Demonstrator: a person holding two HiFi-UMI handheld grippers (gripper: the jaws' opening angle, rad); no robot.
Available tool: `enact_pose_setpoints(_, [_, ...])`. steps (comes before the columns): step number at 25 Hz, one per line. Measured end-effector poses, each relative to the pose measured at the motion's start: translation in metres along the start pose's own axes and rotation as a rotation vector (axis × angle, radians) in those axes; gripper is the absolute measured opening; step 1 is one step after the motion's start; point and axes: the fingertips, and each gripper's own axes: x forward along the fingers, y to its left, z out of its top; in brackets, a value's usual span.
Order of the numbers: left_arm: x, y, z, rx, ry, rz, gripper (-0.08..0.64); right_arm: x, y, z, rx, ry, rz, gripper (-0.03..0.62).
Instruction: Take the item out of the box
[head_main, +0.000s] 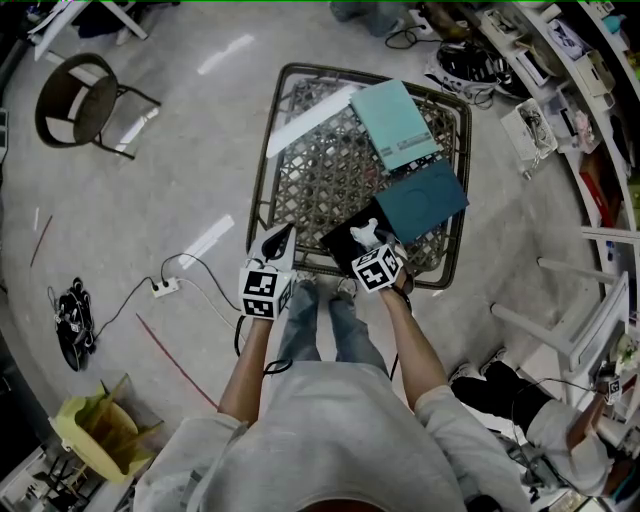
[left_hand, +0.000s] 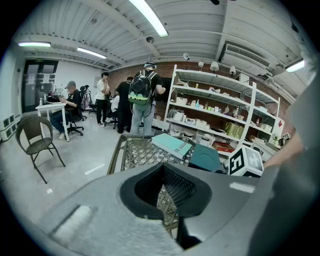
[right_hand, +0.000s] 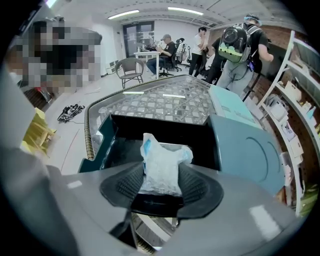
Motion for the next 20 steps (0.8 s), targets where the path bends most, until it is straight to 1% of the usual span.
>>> enact_pose_setpoints(6, [-0.002,0.001,0.001,0.002,-0.001,0.000,0.005,-0.003,0.001,0.001,0.002,-0.011,0.006,0.178])
enact_pose_setpoints(11, [0.000,0.000,0.002,0.006,-0.003,-0.003,0.005,-0.007,-0.004,0.005,0.010,-0.035,-0.003,0.172])
enact_pose_setpoints(16, [0.000,-0.002,0.005,0.014,-0.006,-0.003,0.005,-0.020,-0.007,0.012,0.020,-0.086,-0.024,0.173])
enact_pose_setpoints(20, [-0.001,-0.006,0.009,0.017,-0.011,-0.010,0.005,-0.036,-0.009,0.020,0.065,-0.145,-0.038,0.172])
